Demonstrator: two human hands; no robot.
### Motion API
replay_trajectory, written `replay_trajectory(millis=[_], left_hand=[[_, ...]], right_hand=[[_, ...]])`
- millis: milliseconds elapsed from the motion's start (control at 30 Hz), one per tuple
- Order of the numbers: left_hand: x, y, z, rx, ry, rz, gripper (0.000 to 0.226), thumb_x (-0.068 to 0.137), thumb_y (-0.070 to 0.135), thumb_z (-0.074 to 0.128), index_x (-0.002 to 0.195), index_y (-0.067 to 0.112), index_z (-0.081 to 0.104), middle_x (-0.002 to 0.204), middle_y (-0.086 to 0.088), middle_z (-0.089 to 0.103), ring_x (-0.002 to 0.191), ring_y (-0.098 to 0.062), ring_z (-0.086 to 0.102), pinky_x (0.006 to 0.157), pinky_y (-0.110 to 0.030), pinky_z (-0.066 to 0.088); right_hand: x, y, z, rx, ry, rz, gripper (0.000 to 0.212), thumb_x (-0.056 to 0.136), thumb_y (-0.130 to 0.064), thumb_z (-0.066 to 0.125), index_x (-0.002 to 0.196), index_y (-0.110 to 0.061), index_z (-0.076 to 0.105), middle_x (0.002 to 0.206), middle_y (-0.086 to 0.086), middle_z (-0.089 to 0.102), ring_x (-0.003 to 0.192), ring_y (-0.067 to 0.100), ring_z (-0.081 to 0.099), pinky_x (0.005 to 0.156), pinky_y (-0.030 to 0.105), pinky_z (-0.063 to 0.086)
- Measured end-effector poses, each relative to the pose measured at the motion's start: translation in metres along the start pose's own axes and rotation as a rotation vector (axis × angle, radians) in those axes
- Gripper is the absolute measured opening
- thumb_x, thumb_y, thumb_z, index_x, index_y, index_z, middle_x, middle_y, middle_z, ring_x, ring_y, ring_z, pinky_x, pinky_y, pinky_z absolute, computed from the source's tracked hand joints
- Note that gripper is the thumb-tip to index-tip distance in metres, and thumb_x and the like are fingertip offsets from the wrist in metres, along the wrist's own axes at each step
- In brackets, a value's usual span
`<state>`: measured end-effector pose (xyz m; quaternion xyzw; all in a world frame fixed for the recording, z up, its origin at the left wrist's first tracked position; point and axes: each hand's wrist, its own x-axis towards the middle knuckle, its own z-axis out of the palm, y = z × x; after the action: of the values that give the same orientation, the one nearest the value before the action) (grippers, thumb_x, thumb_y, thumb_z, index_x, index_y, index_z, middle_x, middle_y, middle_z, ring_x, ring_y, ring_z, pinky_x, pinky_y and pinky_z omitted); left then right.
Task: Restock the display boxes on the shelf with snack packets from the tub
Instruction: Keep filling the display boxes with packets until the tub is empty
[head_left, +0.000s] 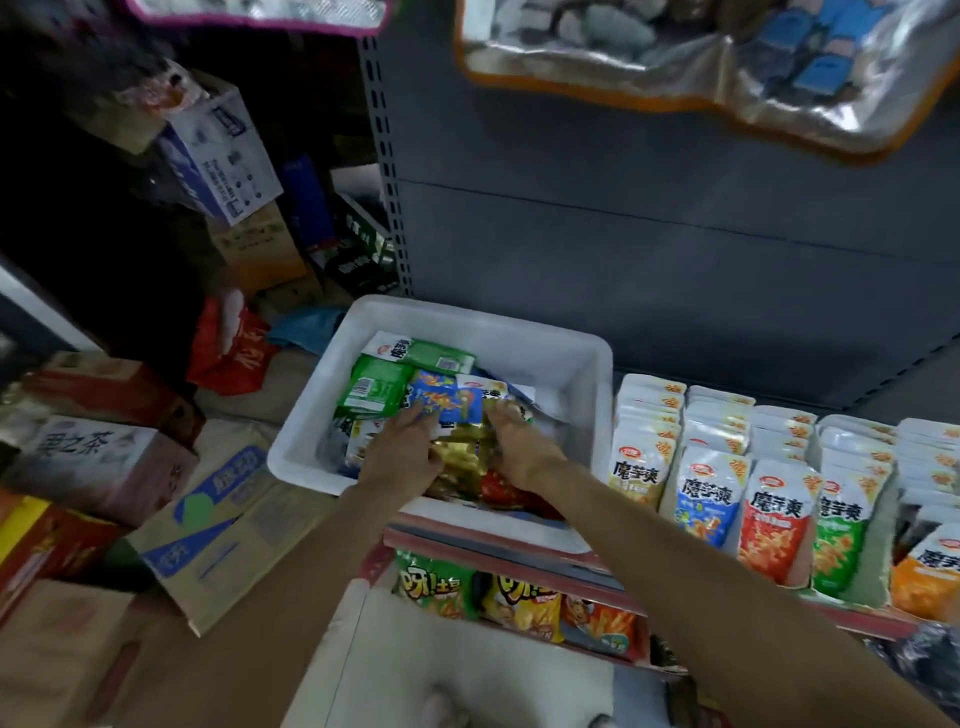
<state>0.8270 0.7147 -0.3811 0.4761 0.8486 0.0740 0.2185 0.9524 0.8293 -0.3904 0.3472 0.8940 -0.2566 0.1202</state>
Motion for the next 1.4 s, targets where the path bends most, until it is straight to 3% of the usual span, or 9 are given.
replay_trajectory(millis=[133, 300, 467, 567, 733, 900, 1033, 1167, 1400], left_hand=[[0.002, 0.001, -0.004, 0.013, -0.071, -0.013, 0.065, 0.093, 0.026, 0.055, 0.149, 0.022, 0.022, 0.157, 0.001, 0.015, 0.143, -0.023, 0.017, 0.113, -0.044, 0.027], [0.000, -0.001, -0.007, -0.096, -0.024, -0.002, 0.058, 0.092, 0.017, 0.056, 0.145, 0.019, 0.032, 0.154, -0.003, 0.025, 0.139, -0.024, 0.027, 0.111, -0.043, 0.031], [-0.006, 0.014, -0.015, -0.468, 0.326, 0.004, 0.047, 0.092, 0.010, 0.056, 0.137, 0.012, 0.042, 0.134, -0.007, 0.051, 0.122, -0.024, 0.048, 0.095, -0.029, 0.040], [-0.006, 0.037, -0.022, -0.737, 0.230, -0.011, 0.047, 0.094, 0.015, 0.054, 0.138, 0.008, 0.039, 0.132, -0.005, 0.051, 0.118, -0.015, 0.051, 0.085, -0.021, 0.040], [0.004, 0.071, -0.019, -0.935, 0.196, -0.025, 0.055, 0.089, 0.013, 0.063, 0.137, 0.011, 0.037, 0.111, -0.002, 0.059, 0.095, -0.013, 0.058, 0.083, -0.029, 0.048], [0.002, 0.109, -0.017, -1.017, 0.180, 0.108, 0.061, 0.085, 0.004, 0.065, 0.138, 0.018, 0.038, 0.083, -0.002, 0.061, 0.074, -0.016, 0.063, 0.067, -0.029, 0.058], [-0.002, 0.146, -0.011, -0.916, 0.093, 0.268, 0.067, 0.083, 0.006, 0.069, 0.139, 0.021, 0.035, 0.080, -0.006, 0.062, 0.077, -0.026, 0.064, 0.076, -0.045, 0.054], [0.000, 0.174, 0.002, -0.852, 0.096, 0.288, 0.062, 0.084, 0.011, 0.068, 0.137, 0.022, 0.038, 0.080, 0.004, 0.063, 0.079, -0.021, 0.064, 0.080, -0.042, 0.052], [0.007, 0.197, 0.008, -0.539, 0.255, 0.299, 0.033, 0.088, 0.009, 0.061, 0.113, 0.019, 0.041, 0.083, 0.002, 0.060, 0.078, -0.018, 0.062, 0.063, -0.031, 0.048]], right_hand=[[0.000, -0.011, 0.005, -0.226, 0.188, 0.028, 0.040, 0.093, -0.007, 0.045, 0.132, -0.014, 0.038, 0.119, 0.011, 0.061, 0.104, 0.030, 0.062, 0.080, 0.037, 0.048], [-0.003, -0.014, -0.012, -0.444, 0.186, -0.080, 0.025, 0.095, -0.015, 0.044, 0.117, -0.012, 0.057, 0.113, 0.012, 0.065, 0.105, 0.031, 0.061, 0.081, 0.036, 0.048], [-0.025, 0.011, -0.030, 0.121, 0.352, -0.039, 0.021, 0.090, -0.013, 0.051, 0.098, -0.015, 0.071, 0.091, 0.008, 0.071, 0.087, 0.028, 0.064, 0.075, 0.033, 0.049], [-0.034, 0.028, -0.036, 0.522, 0.367, -0.020, 0.023, 0.087, 0.002, 0.052, 0.080, -0.008, 0.071, 0.076, 0.004, 0.068, 0.075, 0.017, 0.063, 0.071, 0.029, 0.047], [-0.053, 0.042, -0.046, 0.745, 0.397, 0.016, 0.033, 0.089, 0.004, 0.050, 0.068, -0.018, 0.062, 0.067, -0.009, 0.062, 0.067, 0.006, 0.057, 0.064, 0.021, 0.043], [-0.087, 0.063, -0.063, 0.957, 0.448, -0.006, 0.038, 0.082, 0.013, 0.055, 0.078, -0.024, 0.062, 0.060, -0.012, 0.059, 0.062, 0.009, 0.056, 0.064, 0.029, 0.046], [-0.107, 0.090, -0.081, 1.044, 0.489, 0.025, 0.052, 0.078, 0.017, 0.057, 0.110, -0.023, 0.055, 0.071, 0.000, 0.061, 0.064, 0.025, 0.057, 0.063, 0.038, 0.048], [-0.117, 0.112, -0.087, 0.916, 0.521, 0.103, 0.051, 0.078, 0.014, 0.062, 0.110, -0.024, 0.053, 0.070, -0.001, 0.059, 0.068, 0.023, 0.061, 0.072, 0.048, 0.055], [-0.116, 0.119, -0.076, 0.529, 0.502, 0.191, 0.045, 0.081, 0.000, 0.064, 0.119, -0.015, 0.046, 0.080, 0.004, 0.061, 0.078, 0.027, 0.063, 0.074, 0.042, 0.053]])
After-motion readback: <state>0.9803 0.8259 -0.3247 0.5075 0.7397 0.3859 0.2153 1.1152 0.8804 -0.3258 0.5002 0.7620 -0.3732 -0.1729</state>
